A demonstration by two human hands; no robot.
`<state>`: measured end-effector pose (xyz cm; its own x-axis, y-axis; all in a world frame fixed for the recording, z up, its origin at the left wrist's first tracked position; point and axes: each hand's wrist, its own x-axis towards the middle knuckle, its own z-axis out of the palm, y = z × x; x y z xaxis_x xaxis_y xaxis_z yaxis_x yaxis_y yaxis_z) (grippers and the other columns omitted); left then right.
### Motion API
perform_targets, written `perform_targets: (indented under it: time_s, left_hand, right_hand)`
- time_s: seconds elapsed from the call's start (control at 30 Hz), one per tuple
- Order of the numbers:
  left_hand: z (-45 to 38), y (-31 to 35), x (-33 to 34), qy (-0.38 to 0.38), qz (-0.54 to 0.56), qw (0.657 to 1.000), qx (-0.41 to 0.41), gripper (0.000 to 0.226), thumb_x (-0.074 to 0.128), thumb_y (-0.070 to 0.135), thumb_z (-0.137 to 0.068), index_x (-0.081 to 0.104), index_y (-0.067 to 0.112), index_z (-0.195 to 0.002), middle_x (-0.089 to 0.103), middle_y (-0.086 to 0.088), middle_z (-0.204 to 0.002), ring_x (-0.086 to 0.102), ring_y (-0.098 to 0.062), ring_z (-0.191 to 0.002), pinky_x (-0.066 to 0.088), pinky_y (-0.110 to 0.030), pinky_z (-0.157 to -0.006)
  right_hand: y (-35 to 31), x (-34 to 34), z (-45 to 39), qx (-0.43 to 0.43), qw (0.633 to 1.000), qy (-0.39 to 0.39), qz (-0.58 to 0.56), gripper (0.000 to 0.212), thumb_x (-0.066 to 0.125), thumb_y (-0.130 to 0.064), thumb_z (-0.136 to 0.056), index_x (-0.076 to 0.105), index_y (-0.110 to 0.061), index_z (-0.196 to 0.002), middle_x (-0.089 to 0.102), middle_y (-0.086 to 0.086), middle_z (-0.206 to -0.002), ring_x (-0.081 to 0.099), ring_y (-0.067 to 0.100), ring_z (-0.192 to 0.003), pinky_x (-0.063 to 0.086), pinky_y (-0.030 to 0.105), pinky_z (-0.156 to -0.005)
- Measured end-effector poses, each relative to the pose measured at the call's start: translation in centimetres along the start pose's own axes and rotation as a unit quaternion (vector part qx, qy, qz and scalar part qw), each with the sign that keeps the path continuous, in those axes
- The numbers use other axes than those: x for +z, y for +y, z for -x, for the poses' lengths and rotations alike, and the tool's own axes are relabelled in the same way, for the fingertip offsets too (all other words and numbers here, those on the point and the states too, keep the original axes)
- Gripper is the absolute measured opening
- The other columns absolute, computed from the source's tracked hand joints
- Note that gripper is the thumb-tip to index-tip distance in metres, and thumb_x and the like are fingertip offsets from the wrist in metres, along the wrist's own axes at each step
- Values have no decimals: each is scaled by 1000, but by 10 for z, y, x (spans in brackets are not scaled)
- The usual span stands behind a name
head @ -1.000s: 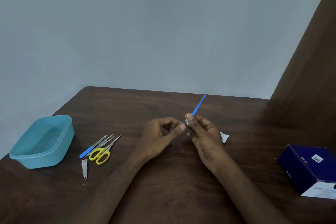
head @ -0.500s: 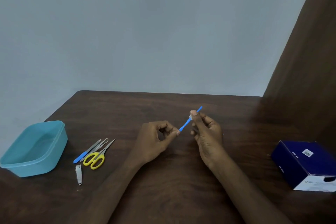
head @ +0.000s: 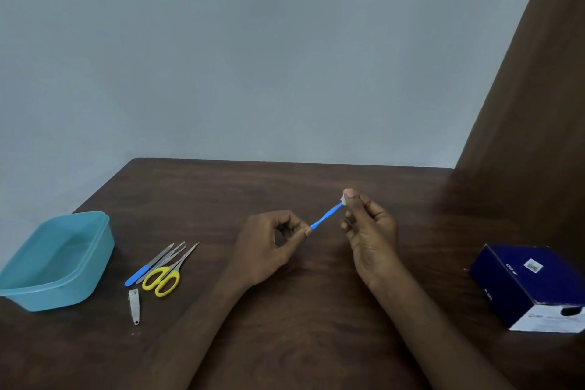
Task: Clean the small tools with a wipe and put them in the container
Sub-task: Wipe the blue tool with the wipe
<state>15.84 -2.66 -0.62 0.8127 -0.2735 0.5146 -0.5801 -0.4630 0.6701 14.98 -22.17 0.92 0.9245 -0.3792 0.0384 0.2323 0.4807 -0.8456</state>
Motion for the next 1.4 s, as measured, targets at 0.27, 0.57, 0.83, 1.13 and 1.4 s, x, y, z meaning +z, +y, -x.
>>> perform_targets:
  time_s: [0.27, 0.57, 0.83, 1.13, 1.4]
  left_hand:
    - [0, 1, 0, 1, -5, 1000, -12, 12, 79, 29, -97, 77, 28, -85, 73, 15, -76, 63, 0, -62, 46, -17, -61]
    - [-1, 0, -1, 0, -6, 1000, -18, 13, 79, 31, -98, 77, 31, -84, 73, 16, -75, 61, 1, -60, 44, -17, -60]
    - [-1, 2, -1, -2, 3, 1000, -21, 15, 80, 26, -97, 76, 30, -82, 70, 18, -71, 59, 3, -56, 40, -11, -59]
    - [0, 7, -4, -8, 12, 1000, -28, 15, 79, 24, -98, 77, 25, -84, 63, 22, -61, 54, 3, -49, 35, -9, -54]
    - [-1, 8, -4, -10, 13, 999, -27, 25, 77, 25, -100, 69, 30, -76, 59, 23, -58, 50, 4, -49, 35, -12, -55]
  right_hand:
    - [1, 3, 3, -13, 1000, 10, -20, 9, 79, -11, -92, 80, -11, -83, 64, -1, -72, 49, 5, -61, 45, 21, -57]
    - [2, 5, 2, -38, 999, 20, 14, 13, 82, -16, -90, 82, -15, -77, 60, 0, -68, 47, 6, -57, 41, 29, -64]
    - [7, 3, 4, -23, 999, -2, 46, 15, 84, -18, -88, 80, -16, -74, 62, 0, -69, 47, 8, -58, 41, 30, -63]
    - [7, 4, 7, -13, 996, -38, 73, 14, 83, -21, -89, 80, -15, -77, 63, -1, -71, 45, 10, -60, 40, 31, -66]
    - [16, 3, 17, 14, 966, -137, 217, 19, 79, -25, -93, 81, -11, -81, 74, -1, -77, 51, 5, -63, 42, 25, -64]
